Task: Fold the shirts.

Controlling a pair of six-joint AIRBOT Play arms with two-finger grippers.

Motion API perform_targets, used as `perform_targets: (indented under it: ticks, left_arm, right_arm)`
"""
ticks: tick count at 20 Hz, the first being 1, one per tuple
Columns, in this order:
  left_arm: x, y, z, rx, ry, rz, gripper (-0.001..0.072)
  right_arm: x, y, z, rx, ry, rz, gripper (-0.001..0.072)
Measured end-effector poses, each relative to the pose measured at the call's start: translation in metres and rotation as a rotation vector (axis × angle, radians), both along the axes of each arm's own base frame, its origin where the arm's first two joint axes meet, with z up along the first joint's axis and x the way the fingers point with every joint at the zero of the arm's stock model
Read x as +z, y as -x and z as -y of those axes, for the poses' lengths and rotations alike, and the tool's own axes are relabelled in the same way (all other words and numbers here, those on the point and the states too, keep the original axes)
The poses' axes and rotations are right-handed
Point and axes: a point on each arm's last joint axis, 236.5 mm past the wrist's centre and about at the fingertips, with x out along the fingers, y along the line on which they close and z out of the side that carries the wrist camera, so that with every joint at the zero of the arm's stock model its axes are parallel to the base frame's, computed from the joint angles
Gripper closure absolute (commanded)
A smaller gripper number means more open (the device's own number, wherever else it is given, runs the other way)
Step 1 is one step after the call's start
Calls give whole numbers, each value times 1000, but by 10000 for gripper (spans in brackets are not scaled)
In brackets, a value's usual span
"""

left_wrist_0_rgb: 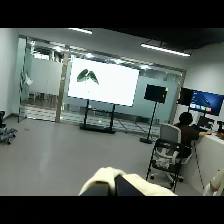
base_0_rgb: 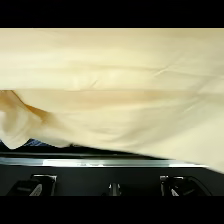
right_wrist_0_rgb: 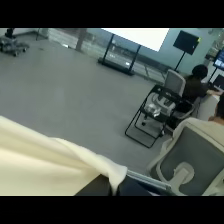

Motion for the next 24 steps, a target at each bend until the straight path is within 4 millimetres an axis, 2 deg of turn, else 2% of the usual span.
perform_targets:
  ticks: [1,3,5,7,9,11,13,14,16,19,21,24]
  left_arm:
    - [-3,-2,1,-1,-8,-9,678]
    - [-26,-17,3,-2,-26,-81,678]
    - [-73,-49,6,-3,-46,-228,678]
    - [-127,-80,9,-5,-61,-367,678]
    - [-181,-111,11,-8,-71,-476,678]
    - [-232,-141,14,-8,-76,-560,678]
    - [-271,-174,16,-8,-75,-607,678]
    - [-290,-190,18,-10,-75,-640,678]
    - [-317,-227,21,-10,-64,-655,678]
    - [-358,-281,24,-5,-54,-693,677]
    - [-396,-312,28,-5,-15,-755,677]
    - [-460,-341,43,-29,113,-874,674]
  right_arm:
    - [-13,-9,0,-11,21,-57,691]
    - [-61,-34,-4,-36,74,-247,690]
    - [-128,-62,-12,-47,136,-481,691]
    - [-199,-86,-31,-14,187,-681,690]
    - [-259,-110,-46,9,208,-799,691]
    - [-303,-136,-60,20,202,-845,691]
    - [-337,-168,-73,25,189,-847,692]
    - [-347,-185,-81,31,176,-828,692]
    - [-368,-221,-90,19,123,-796,692]
    - [-392,-275,-79,-52,-55,-735,691]
    - [-408,-304,-67,-82,-182,-701,691]
    - [-439,-326,-58,-108,-290,-713,688]
